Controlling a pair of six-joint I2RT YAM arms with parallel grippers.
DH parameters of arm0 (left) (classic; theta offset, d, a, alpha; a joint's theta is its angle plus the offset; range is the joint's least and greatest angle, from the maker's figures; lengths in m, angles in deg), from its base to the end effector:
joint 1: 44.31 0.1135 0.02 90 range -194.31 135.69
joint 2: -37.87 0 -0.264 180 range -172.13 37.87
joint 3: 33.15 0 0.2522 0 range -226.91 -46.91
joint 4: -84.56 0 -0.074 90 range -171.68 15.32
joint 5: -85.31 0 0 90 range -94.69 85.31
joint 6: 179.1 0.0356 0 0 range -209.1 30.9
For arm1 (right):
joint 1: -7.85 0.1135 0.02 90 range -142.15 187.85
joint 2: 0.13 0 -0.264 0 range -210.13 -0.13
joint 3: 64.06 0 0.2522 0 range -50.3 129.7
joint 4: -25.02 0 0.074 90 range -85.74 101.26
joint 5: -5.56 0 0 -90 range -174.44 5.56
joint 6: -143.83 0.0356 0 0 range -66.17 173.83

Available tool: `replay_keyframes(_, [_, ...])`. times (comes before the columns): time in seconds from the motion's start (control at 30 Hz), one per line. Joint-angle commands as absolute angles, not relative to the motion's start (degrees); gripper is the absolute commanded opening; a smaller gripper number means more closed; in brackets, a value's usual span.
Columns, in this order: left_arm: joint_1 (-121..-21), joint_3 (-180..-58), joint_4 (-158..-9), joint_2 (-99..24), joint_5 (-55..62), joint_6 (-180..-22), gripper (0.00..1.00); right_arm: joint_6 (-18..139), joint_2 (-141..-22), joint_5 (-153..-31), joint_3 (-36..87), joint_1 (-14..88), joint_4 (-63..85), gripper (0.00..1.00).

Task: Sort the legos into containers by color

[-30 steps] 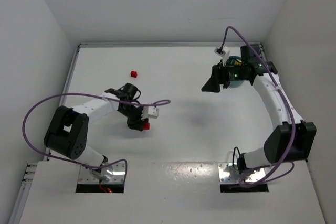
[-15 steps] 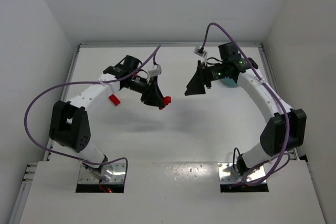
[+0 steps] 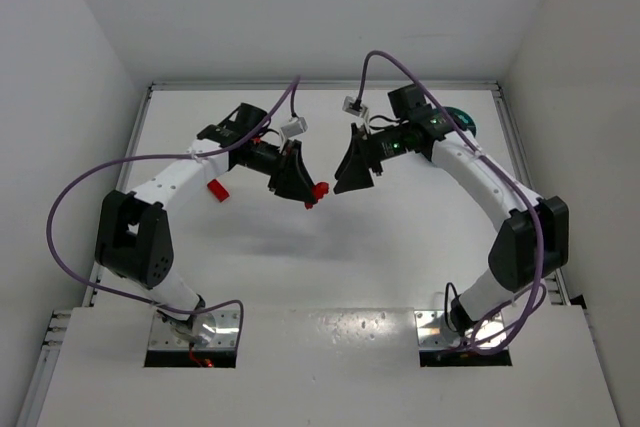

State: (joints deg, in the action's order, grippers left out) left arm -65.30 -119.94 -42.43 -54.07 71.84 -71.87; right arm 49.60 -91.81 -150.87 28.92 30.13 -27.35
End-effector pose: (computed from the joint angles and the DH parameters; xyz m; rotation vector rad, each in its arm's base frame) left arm 0.2897 -0.1482 0.2848 1.1423 1.8431 -1.6875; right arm 0.2979 0.1573 0.3145 -1.0053 2.0355 1.5528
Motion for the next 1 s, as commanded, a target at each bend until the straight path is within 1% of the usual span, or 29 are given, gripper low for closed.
replay_keyframes(0.0, [-65.0, -122.4, -43.9, -54.0, 75.5, -72.5, 0.22, 49.4, -93.4, -152.5, 31.3, 31.8, -25.6, 0.74])
replay_keyframes(0.37, [-65.0, -121.3, -44.9, -52.3, 74.9, -72.5, 0.23, 51.0, -95.6, -152.5, 32.8, 33.6, -23.9, 0.74])
replay_keyframes(0.4, [-65.0, -121.3, -44.9, -51.8, 74.9, -72.5, 0.23, 51.0, -95.6, -152.5, 33.4, 33.6, -23.4, 0.72])
replay_keyframes(0.53, [-65.0, -121.3, -44.9, -51.8, 74.9, -72.5, 0.23, 51.6, -96.7, -153.0, 34.1, 34.1, -23.4, 0.71])
replay_keyframes(0.63, [-65.0, -121.3, -44.9, -51.8, 74.9, -72.5, 0.23, 51.6, -97.2, -153.0, 34.6, 34.7, -22.8, 0.67])
replay_keyframes(0.67, [-65.0, -121.3, -44.9, -51.8, 74.9, -72.5, 0.24, 51.6, -97.2, -153.0, 35.1, 34.7, -22.8, 0.67])
replay_keyframes(0.77, [-65.0, -121.3, -44.9, -51.8, 74.4, -72.5, 0.24, 51.6, -97.2, -153.0, 35.1, 35.2, -23.4, 0.6])
replay_keyframes(0.9, [-65.0, -121.3, -45.5, -51.8, 74.4, -72.5, 0.24, 51.1, -97.2, -153.0, 34.1, 35.2, -23.4, 0.59])
replay_keyframes(0.97, [-64.4, -122.0, -45.5, -51.8, 73.9, -72.5, 0.24, 51.1, -97.2, -153.0, 33.5, 35.7, -23.4, 0.56])
